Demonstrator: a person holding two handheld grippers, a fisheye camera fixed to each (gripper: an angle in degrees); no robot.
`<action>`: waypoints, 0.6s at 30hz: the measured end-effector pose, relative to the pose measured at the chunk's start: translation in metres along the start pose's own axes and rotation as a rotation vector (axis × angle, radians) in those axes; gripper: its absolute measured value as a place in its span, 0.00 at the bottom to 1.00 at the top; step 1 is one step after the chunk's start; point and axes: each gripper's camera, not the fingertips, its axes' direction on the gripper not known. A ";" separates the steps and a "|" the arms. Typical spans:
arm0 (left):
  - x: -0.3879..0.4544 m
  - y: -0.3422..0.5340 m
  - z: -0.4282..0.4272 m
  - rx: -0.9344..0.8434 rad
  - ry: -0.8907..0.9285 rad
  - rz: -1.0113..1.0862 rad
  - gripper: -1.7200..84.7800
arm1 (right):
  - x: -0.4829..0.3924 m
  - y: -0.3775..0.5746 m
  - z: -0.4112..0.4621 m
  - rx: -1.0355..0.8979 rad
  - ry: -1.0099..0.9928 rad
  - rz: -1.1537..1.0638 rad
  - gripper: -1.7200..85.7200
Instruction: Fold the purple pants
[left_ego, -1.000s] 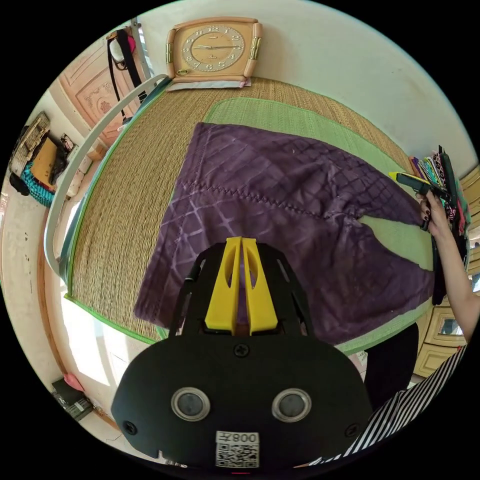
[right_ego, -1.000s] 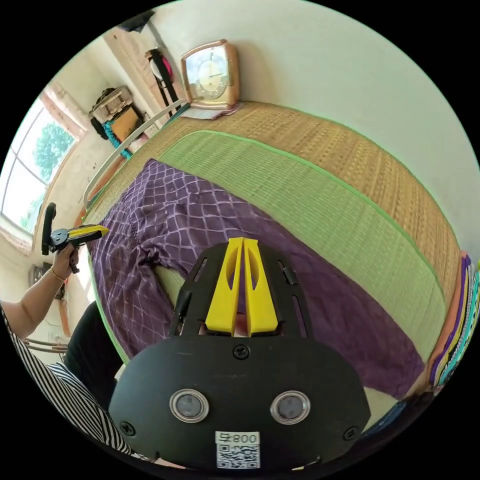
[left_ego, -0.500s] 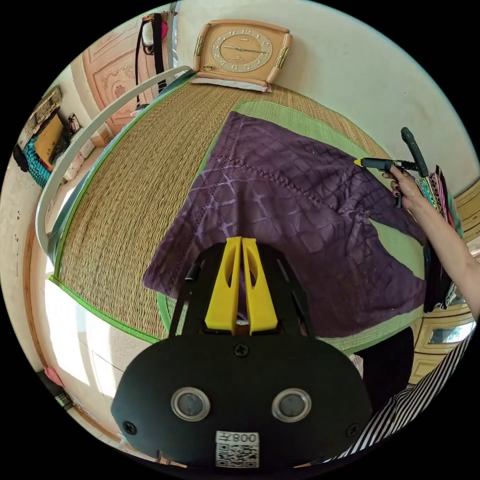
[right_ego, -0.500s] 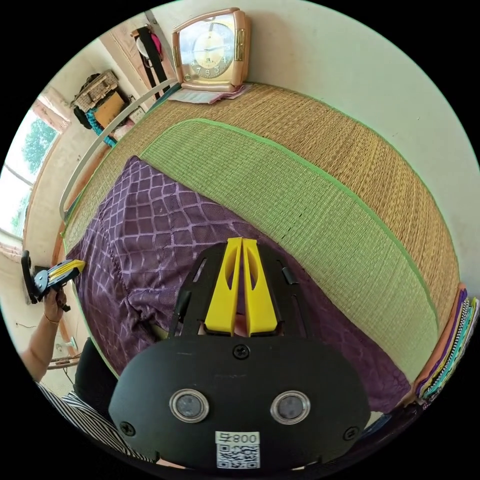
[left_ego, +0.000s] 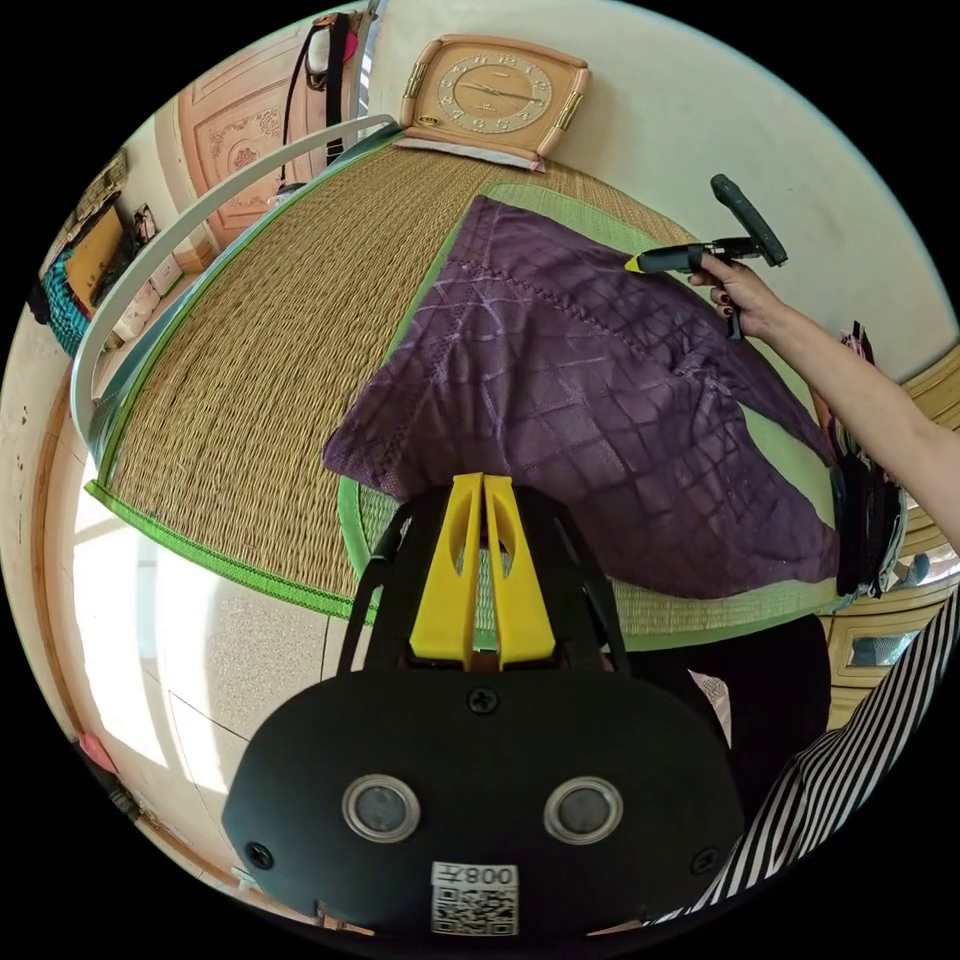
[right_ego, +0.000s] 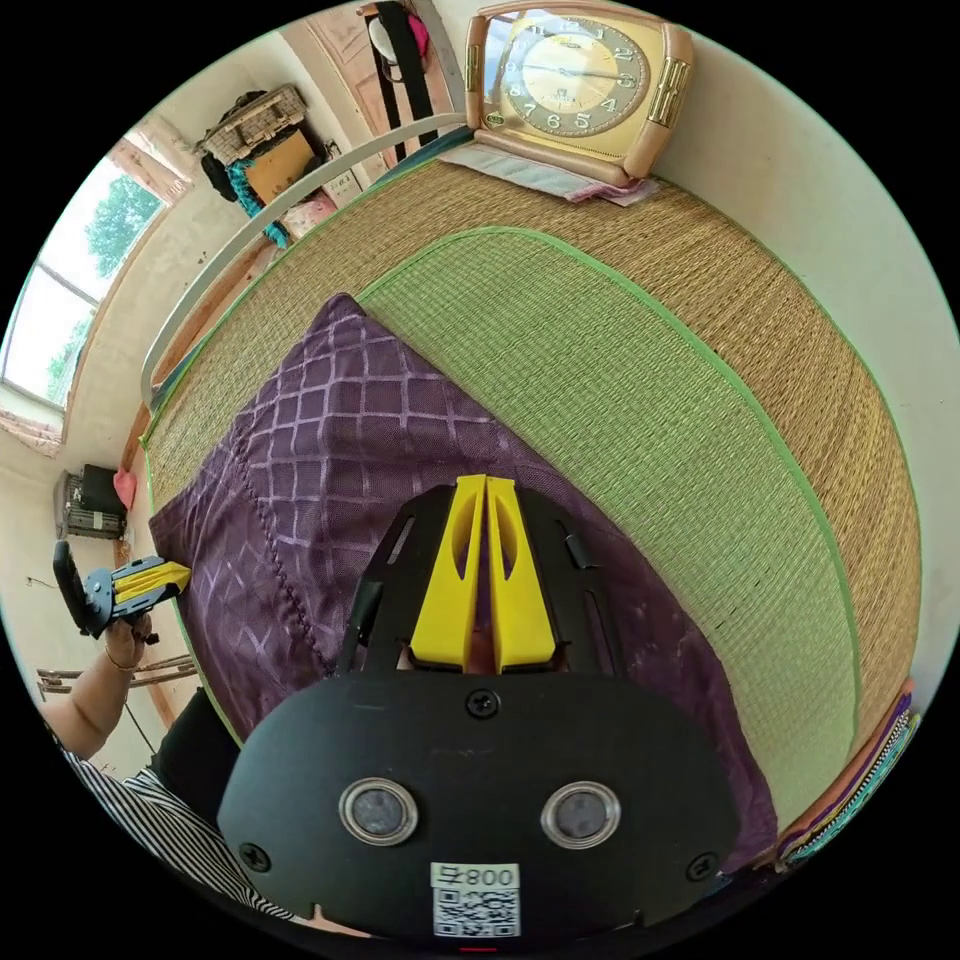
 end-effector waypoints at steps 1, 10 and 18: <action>-0.002 0.001 -0.003 0.003 0.007 -0.001 0.02 | -0.001 0.001 -0.002 0.009 0.004 -0.008 0.02; -0.041 0.009 -0.037 0.099 -0.028 -0.060 0.02 | -0.068 -0.040 0.002 0.094 -0.062 -0.208 0.02; -0.079 0.015 -0.022 0.067 0.024 -0.047 0.02 | -0.063 -0.069 0.047 0.000 -0.022 -0.171 0.02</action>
